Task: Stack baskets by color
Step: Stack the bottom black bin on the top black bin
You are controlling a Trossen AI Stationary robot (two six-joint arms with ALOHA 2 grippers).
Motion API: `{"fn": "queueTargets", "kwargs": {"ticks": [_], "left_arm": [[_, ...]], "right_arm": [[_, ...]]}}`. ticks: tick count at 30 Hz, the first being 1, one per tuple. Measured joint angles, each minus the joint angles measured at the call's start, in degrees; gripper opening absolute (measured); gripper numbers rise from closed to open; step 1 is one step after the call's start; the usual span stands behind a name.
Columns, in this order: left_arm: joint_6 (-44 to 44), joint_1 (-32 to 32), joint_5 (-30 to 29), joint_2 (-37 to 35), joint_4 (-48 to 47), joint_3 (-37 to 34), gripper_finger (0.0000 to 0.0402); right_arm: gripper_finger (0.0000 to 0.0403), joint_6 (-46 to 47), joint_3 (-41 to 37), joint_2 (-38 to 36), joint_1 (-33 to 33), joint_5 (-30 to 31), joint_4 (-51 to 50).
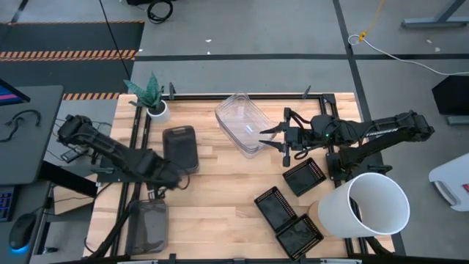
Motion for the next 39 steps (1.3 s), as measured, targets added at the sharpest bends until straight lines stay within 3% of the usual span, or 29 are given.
{"fn": "queueTargets", "kwargs": {"ticks": [8,15,21,25,39], "left_arm": [[-22.57,-13.93,1.33,-3.42,6.39,-0.38,0.0084],[-35.45,-23.53,-0.84,-2.61,8.16,-1.70,0.0141],[-33.98,-28.76,-1.02,-0.14,9.28,-3.55,0.0209],[-33.74,-30.62,-1.30,1.37,9.81,-3.70,0.0229],[-28.31,-33.33,-7.79,8.35,11.42,-3.71,0.0194]], "right_arm": [[0.0122,-0.62,0.00,0.00,-0.11,-1.23,-1.15],[0.0122,-1.03,0.00,0.02,-0.13,-3.38,-2.02],[0.0122,-1.04,0.00,0.02,-0.15,-3.43,-1.98],[0.0122,-0.87,0.00,0.02,-0.15,-3.43,-1.89],[0.0122,-0.40,0.02,0.04,-0.15,-3.47,-1.48]]}}
